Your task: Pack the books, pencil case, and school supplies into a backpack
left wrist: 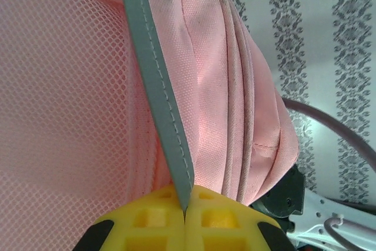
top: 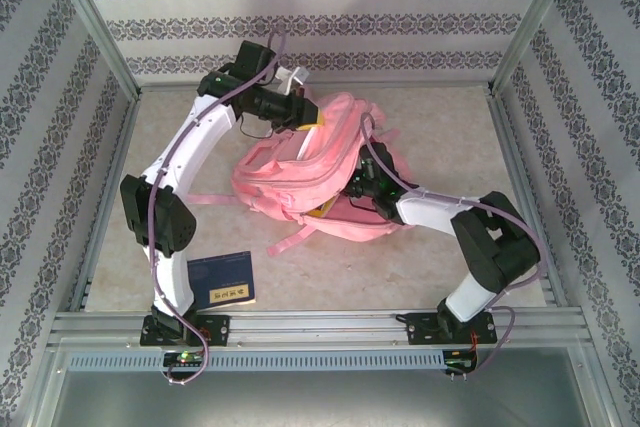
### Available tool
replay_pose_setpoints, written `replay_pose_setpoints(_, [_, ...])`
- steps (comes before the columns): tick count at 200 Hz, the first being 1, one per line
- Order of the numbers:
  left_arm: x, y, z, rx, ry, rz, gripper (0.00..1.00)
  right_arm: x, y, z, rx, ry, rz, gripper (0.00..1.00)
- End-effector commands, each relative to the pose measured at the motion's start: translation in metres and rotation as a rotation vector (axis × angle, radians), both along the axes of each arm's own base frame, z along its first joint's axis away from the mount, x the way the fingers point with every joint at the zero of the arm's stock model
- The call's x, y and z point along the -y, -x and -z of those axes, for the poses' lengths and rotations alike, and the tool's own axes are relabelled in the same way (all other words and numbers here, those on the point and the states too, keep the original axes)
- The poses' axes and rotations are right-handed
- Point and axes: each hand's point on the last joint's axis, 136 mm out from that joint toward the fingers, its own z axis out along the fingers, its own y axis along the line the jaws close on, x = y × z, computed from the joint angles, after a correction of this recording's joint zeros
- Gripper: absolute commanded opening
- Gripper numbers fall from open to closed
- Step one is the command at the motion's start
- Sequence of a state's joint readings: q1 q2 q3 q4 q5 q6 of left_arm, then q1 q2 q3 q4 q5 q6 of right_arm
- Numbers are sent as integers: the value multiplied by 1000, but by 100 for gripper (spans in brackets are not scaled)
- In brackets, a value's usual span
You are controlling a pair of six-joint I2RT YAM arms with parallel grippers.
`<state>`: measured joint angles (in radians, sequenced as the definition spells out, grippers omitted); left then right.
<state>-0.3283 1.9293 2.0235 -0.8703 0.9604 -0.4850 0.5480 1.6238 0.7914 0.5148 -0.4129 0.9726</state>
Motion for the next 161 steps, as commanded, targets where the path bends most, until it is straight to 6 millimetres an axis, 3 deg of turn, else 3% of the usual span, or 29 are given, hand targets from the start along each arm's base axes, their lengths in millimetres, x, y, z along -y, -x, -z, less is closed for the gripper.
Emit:
replay_pose_setpoints(1, [-3, -15, -43, 136, 128, 12, 0, 16, 6, -14, 120, 102, 29, 89])
replay_pose_setpoints(30, [-7, -22, -37, 125, 125, -2, 0, 47, 18, -16, 145, 222, 74, 96])
replay_pose_setpoints(61, [-8, -27, -24, 107, 100, -21, 0, 78, 32, -19, 146, 358, 124, 97])
replay_pose_setpoints(98, [-9, -39, 5, 50, 52, -75, 0, 148, 53, -7, 40, 569, 347, 93])
replay_pose_setpoints(118, [-1, -41, 20, 24, 49, -79, 0, 177, 71, -5, 28, 602, 439, 89])
replay_pose_setpoints(161, [26, -43, 52, -25, 34, -55, 0, 205, 102, 6, 19, 642, 482, 87])
